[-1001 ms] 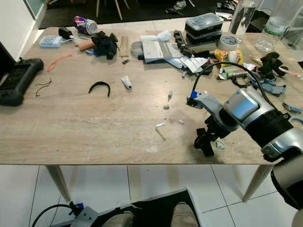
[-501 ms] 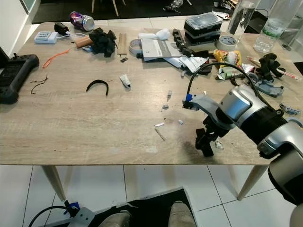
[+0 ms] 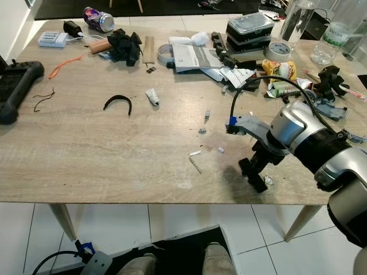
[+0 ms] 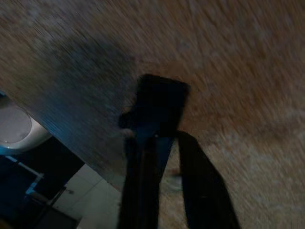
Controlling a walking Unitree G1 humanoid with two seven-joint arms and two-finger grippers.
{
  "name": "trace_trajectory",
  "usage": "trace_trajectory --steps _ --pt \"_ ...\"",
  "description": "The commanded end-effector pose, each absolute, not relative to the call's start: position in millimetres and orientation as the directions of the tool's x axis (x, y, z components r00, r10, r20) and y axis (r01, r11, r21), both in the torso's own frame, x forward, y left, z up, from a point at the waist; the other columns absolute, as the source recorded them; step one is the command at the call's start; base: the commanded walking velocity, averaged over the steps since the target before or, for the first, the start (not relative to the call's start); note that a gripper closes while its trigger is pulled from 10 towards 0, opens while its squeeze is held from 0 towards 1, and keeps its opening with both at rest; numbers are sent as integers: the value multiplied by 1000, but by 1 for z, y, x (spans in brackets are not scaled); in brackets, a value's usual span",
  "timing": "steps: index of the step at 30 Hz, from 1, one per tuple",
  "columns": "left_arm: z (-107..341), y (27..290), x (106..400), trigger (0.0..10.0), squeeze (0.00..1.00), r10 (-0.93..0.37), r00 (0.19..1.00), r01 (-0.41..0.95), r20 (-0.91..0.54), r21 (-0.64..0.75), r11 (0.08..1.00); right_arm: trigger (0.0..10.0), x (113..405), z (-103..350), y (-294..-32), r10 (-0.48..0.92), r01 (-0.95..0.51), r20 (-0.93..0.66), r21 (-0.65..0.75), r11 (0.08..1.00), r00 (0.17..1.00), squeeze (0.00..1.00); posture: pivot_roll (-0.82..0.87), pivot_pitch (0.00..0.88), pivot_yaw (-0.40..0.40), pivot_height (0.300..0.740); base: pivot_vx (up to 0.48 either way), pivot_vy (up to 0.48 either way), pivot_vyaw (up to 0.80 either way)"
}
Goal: Picking trash to rubbish bin
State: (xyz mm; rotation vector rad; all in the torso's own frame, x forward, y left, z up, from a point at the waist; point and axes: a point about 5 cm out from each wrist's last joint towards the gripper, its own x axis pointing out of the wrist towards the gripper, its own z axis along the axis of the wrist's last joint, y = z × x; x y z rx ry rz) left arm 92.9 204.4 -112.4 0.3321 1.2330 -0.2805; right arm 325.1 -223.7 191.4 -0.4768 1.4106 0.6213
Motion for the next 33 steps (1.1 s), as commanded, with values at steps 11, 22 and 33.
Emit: trace_trajectory --steps 11,22,33 --pt "-121 137 72 10000 0 -245 225 461 -943 -119 880 0 327 176 -243 -8 -696 -996 -66 715 86 0 -290 227 -160 740 0 0 0" --pt "-119 144 85 10000 0 -231 249 469 -941 -91 878 0 368 238 -234 260 -622 -799 -173 764 542 0 -243 172 -107 740 0 0 0" --pt "-116 151 95 10000 0 -218 270 467 -938 -71 881 0 381 279 -241 441 -440 -192 50 897 877 0 -197 149 -52 740 0 0 0"
